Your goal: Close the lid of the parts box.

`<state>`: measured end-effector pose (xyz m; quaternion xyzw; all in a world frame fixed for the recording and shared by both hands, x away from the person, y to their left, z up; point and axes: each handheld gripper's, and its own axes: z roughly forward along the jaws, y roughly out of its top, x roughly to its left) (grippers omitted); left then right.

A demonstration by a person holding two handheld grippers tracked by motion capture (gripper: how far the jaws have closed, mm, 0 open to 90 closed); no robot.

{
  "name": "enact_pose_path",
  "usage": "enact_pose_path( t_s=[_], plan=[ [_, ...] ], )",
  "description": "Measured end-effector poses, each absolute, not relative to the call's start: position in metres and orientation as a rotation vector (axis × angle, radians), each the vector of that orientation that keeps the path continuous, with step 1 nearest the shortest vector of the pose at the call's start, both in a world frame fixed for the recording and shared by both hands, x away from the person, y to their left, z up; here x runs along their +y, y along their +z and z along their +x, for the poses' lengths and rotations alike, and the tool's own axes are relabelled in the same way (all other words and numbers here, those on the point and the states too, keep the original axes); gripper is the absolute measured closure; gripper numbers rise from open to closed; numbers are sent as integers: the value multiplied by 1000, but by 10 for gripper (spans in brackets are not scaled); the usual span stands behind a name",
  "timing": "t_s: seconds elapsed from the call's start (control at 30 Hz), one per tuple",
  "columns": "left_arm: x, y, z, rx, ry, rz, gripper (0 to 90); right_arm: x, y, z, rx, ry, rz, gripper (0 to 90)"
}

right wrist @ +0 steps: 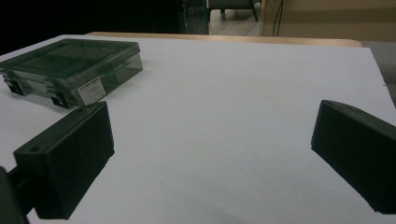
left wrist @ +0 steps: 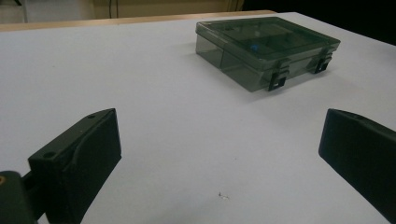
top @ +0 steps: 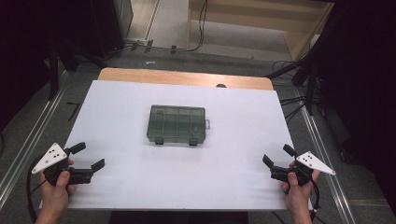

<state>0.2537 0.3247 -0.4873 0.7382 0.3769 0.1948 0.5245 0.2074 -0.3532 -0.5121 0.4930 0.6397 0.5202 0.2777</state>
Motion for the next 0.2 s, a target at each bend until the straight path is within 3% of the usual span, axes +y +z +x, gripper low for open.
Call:
enact_pose_path(
  t_s=[0.2],
  plan=[
    [325, -488, 255, 910, 467, 1763, 0, -353, -512, 207, 1717, 1399, 1331, 0]
  ],
)
